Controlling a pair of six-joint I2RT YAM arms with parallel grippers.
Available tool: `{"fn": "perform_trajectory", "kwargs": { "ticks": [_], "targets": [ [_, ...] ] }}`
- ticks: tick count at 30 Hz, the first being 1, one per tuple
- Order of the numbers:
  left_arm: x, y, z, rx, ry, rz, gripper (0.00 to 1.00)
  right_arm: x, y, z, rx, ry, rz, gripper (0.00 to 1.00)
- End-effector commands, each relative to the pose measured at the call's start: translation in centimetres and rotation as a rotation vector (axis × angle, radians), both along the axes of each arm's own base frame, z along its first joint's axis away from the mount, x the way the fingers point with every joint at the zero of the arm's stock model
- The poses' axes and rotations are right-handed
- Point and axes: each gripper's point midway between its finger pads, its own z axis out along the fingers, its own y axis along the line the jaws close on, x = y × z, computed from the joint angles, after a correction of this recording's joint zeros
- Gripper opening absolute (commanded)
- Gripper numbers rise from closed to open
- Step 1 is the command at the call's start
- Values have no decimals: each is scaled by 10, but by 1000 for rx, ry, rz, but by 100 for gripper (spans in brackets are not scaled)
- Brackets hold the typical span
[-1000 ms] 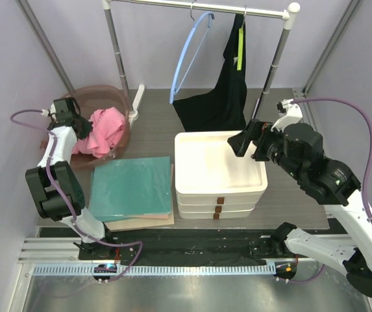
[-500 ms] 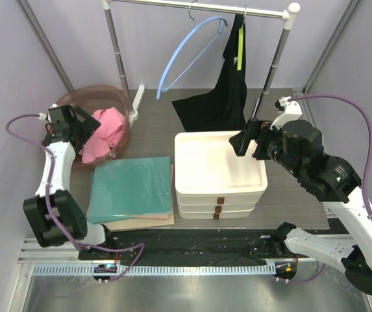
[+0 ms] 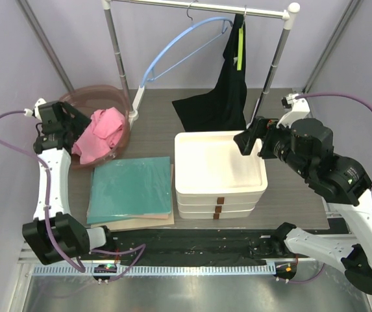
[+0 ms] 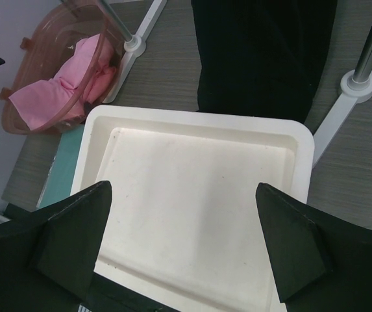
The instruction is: Remove the t-shirt from the hanger
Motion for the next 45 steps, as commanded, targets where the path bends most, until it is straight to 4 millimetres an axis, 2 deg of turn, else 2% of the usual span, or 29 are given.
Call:
{"fn": "perform_trajectory", "kwargs": {
  "ticks": [1, 3, 5, 7, 8, 9, 11, 13, 14, 16, 17, 18, 20, 21, 24, 26, 28, 35, 37, 39, 43, 45],
  "targets": [
    [-7, -39, 12, -14, -90, -108, 77, -1, -9, 15, -7, -43, -22, 98],
    [-11, -59, 20, -26, -154, -157, 77, 0, -11, 18, -21, -53, -29, 98],
    [-23, -90, 28, -37, -180, -286, 78, 4, -19, 21, -60, -74, -58, 97],
    [-36, -114, 32, -32, -169, -373, 80, 8, -24, 32, -84, -96, -79, 97],
    [-45, -120, 42, -13, -195, -407, 80, 12, -29, 35, -102, -102, -115, 97],
    [-52, -131, 44, -12, -198, -444, 81, 13, -32, 45, -100, -120, -131, 97],
    [-71, -149, 47, -32, -225, -497, 81, 24, -31, 46, -139, -120, -155, 97],
    [-83, -166, 47, -56, -245, -564, 81, 30, -27, 59, -129, -135, -158, 97],
    [-88, -169, 47, -62, -248, -577, 81, 40, -20, 57, -147, -127, -157, 97],
    [-99, -183, 45, -86, -255, -640, 80, 52, -15, 74, -137, -159, -176, 97],
    [-103, -188, 45, -100, -252, -669, 78, 68, -7, 70, -174, -147, -185, 95],
    [-108, -197, 44, -119, -250, -705, 77, 73, -7, 92, -151, -194, -209, 93],
    [-116, -212, 48, -156, -252, -778, 74, 88, -3, 106, -172, -222, -232, 88],
    [-123, -221, 50, -167, -254, -817, 73, 101, -1, 121, -168, -248, -270, 84],
    [-138, -236, 61, -180, -276, -884, 71, 128, 0, 142, -173, -290, -333, 72],
    [-148, -239, 74, -178, -306, -906, 70, 138, -2, 150, -156, -304, -353, 65],
    [-160, -242, 84, -175, -332, -939, 69, 152, 0, 151, -134, -306, -353, 62],
    [-176, -240, 90, -147, -329, -983, 69, 189, -2, 128, -177, -291, -337, 58],
    [-178, -241, 90, -148, -327, -994, 69, 197, -9, 123, -174, -282, -355, 57],
    [-180, -244, 91, -154, -326, -1021, 69, 200, -9, 122, -162, -278, -356, 56],
    [-187, -250, 93, -160, -312, -1081, 68, 206, -7, 124, -71, -267, -352, 46],
    [-188, -253, 96, -167, -313, -1105, 68, 210, -4, 124, -52, -266, -358, 46]
  ]
}}
